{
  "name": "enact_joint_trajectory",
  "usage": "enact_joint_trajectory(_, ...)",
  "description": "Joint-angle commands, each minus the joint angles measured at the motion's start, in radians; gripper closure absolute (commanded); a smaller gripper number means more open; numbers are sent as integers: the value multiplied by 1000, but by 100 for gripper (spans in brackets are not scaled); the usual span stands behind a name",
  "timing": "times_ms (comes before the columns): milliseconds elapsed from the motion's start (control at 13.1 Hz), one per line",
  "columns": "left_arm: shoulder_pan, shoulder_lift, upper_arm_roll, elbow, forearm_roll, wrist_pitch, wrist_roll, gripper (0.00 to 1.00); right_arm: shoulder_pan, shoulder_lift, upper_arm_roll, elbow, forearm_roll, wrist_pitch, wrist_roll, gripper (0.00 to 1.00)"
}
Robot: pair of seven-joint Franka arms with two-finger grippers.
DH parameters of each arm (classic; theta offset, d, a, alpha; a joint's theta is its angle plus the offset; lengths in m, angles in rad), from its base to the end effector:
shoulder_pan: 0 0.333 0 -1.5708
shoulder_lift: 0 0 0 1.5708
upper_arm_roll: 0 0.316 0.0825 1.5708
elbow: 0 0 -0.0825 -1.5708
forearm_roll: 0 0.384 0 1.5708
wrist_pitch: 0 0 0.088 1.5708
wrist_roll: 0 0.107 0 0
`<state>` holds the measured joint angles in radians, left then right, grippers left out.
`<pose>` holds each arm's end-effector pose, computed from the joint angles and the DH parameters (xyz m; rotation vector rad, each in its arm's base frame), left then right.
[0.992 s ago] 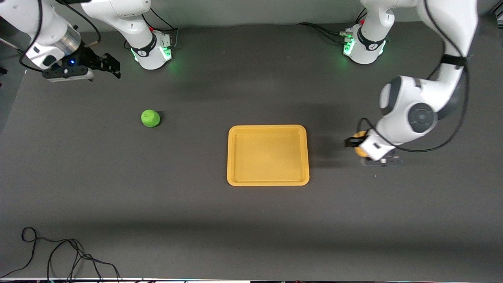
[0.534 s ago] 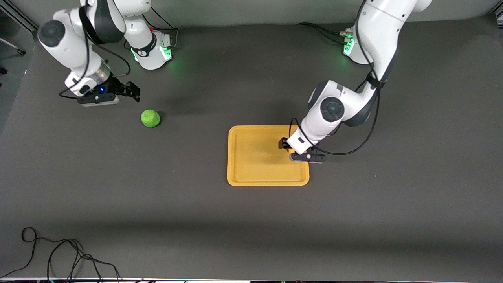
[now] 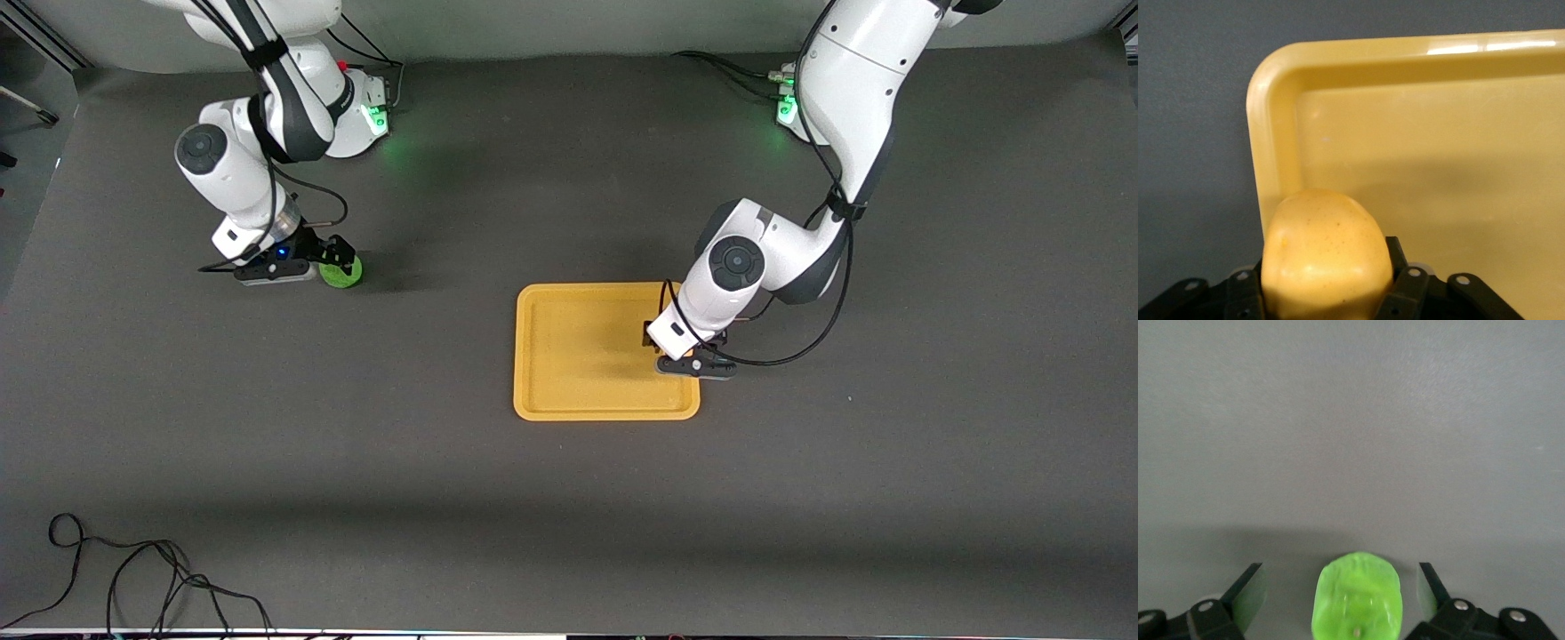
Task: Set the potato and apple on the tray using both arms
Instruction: 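Release the potato on the tray while the right gripper grasps the apple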
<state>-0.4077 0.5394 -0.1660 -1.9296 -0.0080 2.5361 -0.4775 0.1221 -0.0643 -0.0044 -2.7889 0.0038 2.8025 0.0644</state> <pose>0.5340 -0.3393 0.2162 3.0260 -0.0960 0.0293 0.3864 0.0455 0.2361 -3.1295 -0.0779 -0.1212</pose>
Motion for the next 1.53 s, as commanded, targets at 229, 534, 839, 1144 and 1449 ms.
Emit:
enact_joint_trajectory(229,-8,2,3,31,31,-37,-61,1,13,129,-9,-32,7,108,18,0)
enact_joint_trajectory(534,26,-146,11,64,33,-251,-58,0,13,113,-11,-38,7,3,17,0)
enact_joint_trajectory(839,140,-381,17,47,74,-408,60,0,10,83,-19,-18,9,-66,6,52)
enact_joint_trajectory(1144,378,-533,17,46,39,-617,464,0,10,-24,-69,197,5,-422,-28,52)
enact_joint_trajectory(1449,475,-556,19,121,46,-801,597,0,11,-48,-68,593,1,-844,-15,52)
